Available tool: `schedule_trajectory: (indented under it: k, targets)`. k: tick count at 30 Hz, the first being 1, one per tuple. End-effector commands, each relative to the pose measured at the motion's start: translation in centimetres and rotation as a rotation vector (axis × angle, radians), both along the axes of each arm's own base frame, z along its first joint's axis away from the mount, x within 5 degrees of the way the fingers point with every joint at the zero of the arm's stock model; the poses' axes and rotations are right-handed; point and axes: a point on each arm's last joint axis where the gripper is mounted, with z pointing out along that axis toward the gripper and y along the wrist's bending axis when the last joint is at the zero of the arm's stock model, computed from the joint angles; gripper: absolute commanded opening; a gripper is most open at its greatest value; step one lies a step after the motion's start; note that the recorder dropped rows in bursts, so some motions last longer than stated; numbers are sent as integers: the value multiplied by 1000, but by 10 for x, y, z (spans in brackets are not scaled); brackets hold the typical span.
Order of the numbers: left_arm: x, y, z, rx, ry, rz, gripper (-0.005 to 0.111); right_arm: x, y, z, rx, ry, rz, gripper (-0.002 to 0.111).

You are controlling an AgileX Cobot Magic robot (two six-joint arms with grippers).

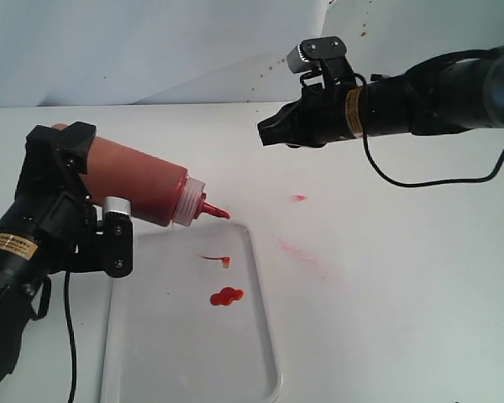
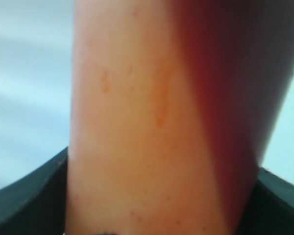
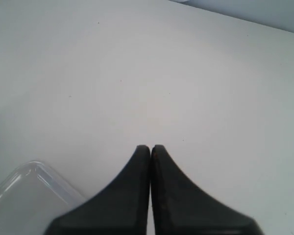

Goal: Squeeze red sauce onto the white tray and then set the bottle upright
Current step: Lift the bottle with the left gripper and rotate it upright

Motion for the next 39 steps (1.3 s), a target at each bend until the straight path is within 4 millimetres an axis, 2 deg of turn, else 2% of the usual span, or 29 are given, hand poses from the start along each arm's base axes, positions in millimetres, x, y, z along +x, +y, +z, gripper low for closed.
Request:
schedule_trajectory:
  k: [1, 10, 16, 23, 26, 36, 39]
  targets:
    - [2, 3, 12, -90, -74, 42, 0, -5, -6, 1, 15, -49, -56, 0]
    - [2, 8, 11, -265, -54, 107, 0, -32, -21, 23, -34, -136, -106, 0]
    - [2, 12, 10, -423, -43, 166, 0, -60, -32, 42, 78, -256, -181, 0]
    - [2, 11, 4, -455, 26, 174, 0, -94, -56, 59, 195, -441, -361, 0]
    - [2, 11, 4, -486, 27, 176, 0, -99, -57, 66, 220, -465, -363, 0]
    - [2, 10, 4, -559, 33, 165, 0, -100, -55, 69, 228, -494, -332, 0]
    - [1, 10, 3, -636, 43, 177, 0, -100, -55, 69, 231, -497, -331, 0]
